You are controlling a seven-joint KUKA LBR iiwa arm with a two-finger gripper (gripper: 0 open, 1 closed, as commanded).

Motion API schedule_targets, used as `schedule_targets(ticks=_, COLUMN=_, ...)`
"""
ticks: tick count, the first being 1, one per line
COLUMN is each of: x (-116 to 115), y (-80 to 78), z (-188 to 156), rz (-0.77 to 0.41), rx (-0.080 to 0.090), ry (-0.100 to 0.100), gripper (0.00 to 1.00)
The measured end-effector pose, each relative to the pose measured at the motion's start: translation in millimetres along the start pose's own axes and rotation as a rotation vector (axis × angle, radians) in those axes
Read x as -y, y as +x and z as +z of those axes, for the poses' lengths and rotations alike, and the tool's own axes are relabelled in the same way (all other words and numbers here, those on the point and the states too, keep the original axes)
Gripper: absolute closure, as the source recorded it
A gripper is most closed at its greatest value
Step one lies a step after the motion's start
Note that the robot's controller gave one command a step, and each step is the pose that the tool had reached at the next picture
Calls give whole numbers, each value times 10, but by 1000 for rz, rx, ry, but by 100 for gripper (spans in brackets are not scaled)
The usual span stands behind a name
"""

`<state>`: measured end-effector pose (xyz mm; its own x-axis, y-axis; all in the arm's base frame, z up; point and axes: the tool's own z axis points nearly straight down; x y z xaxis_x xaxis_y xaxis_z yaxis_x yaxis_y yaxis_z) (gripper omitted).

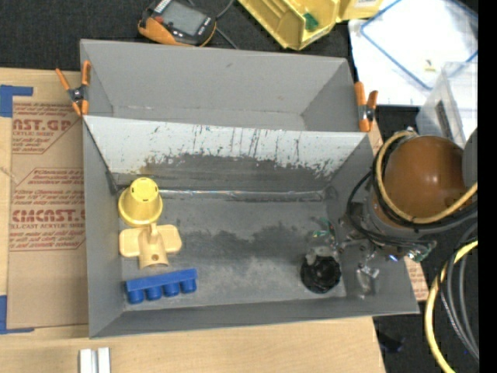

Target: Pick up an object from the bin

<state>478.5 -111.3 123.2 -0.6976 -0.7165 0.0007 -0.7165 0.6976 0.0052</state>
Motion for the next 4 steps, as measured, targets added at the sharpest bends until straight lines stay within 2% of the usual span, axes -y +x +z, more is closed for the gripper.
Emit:
schedule_targets(ticks=1, x=92, y=-47, z=525, rz=-176, rx=9, ry=9, gripper=0)
schedule_targets(ticks=2, x=101, y=-248, z=530, rz=-326, rx=7, ry=10, gripper=100)
schedule_targets(ticks=4, x=77, y=-237, z=395, rz=-325, rx=4, ry=2, gripper=100)
